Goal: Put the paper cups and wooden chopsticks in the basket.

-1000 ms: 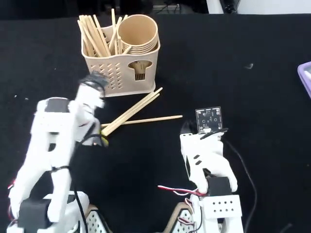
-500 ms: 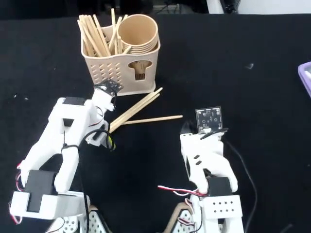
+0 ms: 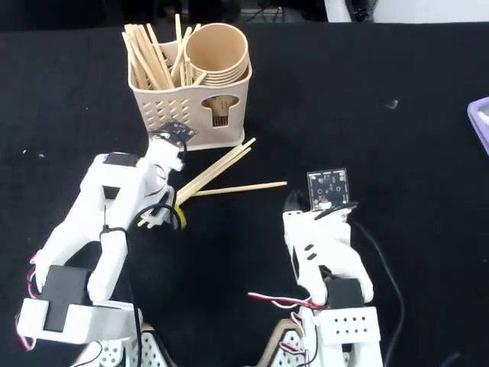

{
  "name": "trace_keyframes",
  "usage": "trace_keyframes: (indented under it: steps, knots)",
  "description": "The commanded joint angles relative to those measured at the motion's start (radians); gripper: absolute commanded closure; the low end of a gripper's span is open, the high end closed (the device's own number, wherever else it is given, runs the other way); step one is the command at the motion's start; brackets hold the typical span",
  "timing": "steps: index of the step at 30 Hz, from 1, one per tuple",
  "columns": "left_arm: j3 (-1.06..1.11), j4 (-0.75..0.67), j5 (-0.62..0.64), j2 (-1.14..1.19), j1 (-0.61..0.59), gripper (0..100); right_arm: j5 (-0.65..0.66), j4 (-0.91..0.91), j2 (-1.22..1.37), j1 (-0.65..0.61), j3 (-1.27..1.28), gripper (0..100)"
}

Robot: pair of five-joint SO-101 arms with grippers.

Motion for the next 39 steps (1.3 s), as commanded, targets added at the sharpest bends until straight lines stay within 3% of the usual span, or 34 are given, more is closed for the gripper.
trace_keyframes:
  steps: [1,10,21,28,39]
  knots:
    - [-0.005,-0.037,0.012,-0.005,0.054,68,-0.003,-0.021,-0.027,0.011,-0.004,98.5]
    - [0.005,-0.152,0.164,-0.005,0.079,68,-0.003,-0.021,-0.027,0.009,-0.002,98.5]
    - [0.005,-0.255,0.161,0.095,0.051,68,-0.003,-0.021,-0.027,0.008,-0.001,98.4]
    - [-0.058,-0.252,0.161,0.233,0.056,68,-0.003,-0.021,-0.027,0.009,-0.001,98.4]
    - [-0.056,-0.112,0.086,0.025,0.056,68,-0.003,-0.021,-0.027,0.006,-0.001,98.4]
